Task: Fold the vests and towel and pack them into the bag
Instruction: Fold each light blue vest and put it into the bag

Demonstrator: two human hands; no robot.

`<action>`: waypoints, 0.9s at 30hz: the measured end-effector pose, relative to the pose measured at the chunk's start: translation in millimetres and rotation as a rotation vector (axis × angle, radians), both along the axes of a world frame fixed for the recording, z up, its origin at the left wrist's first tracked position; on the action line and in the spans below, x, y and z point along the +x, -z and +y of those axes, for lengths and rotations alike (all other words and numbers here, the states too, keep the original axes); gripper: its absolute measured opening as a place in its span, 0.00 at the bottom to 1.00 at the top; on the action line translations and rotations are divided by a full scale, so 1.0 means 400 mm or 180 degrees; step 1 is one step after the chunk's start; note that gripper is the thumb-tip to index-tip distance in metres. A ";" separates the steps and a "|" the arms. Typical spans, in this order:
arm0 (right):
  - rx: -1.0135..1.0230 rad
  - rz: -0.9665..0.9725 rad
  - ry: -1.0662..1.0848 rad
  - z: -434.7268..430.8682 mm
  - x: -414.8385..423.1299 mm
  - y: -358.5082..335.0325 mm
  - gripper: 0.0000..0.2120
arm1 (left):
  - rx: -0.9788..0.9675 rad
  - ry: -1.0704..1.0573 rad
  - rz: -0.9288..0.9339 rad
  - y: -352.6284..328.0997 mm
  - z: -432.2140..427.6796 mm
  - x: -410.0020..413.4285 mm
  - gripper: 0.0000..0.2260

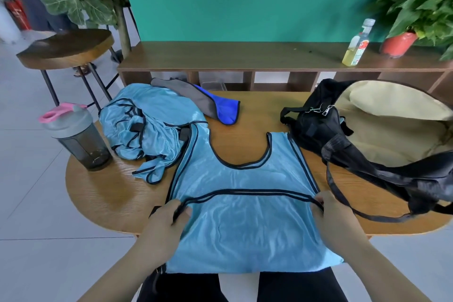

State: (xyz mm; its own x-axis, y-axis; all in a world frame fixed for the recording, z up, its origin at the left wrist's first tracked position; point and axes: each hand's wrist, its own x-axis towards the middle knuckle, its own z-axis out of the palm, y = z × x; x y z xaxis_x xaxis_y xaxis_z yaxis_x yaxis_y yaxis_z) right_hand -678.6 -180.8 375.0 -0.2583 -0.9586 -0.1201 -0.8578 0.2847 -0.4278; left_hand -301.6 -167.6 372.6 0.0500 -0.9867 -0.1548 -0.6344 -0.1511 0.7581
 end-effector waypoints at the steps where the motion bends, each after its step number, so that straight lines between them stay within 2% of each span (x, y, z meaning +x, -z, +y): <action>1: 0.0073 0.0034 -0.0090 0.007 -0.007 -0.008 0.04 | 0.0127 0.0051 0.0104 -0.005 0.008 0.007 0.14; 5: 0.0476 0.0282 -0.0501 0.008 -0.038 -0.061 0.04 | 0.0608 0.0124 0.0532 -0.059 0.016 0.039 0.13; 7: 0.0494 0.0113 -0.0548 -0.013 -0.043 -0.119 0.04 | 0.0637 0.0153 0.0728 -0.115 0.003 0.050 0.12; 12: -0.0139 -0.0114 -0.0425 -0.166 -0.024 -0.223 0.03 | 0.0177 -0.0309 0.1018 -0.214 -0.159 0.056 0.09; 16: -0.0096 -0.0173 -0.0123 -0.320 0.027 -0.131 0.07 | -0.0133 -0.0585 0.0379 -0.135 -0.322 0.017 0.06; 19: 0.0122 0.0141 0.0099 -0.337 0.071 -0.027 0.13 | -0.0043 -0.0570 0.0142 -0.018 -0.341 -0.036 0.05; 21: -0.0049 0.0272 0.0258 -0.312 0.082 0.021 0.16 | -0.0313 -0.0504 -0.0198 0.040 -0.309 -0.053 0.12; 24: -0.0413 0.0230 0.0174 -0.263 0.087 0.055 0.14 | -0.0988 -0.0415 -0.0773 0.079 -0.249 -0.054 0.26; 27: -0.0647 0.0247 0.0071 -0.221 0.078 0.066 0.14 | -0.1028 -0.0223 -0.0959 0.084 -0.201 -0.054 0.32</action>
State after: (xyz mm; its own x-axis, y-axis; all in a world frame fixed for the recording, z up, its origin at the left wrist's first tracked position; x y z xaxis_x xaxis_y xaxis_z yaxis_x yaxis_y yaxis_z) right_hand -647.6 -269.3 348.7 -0.2807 -0.9550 0.0961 -0.8849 0.2187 -0.4113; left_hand -323.2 -248.2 339.0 0.1142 -0.9747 0.1923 -0.8309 0.0124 0.5563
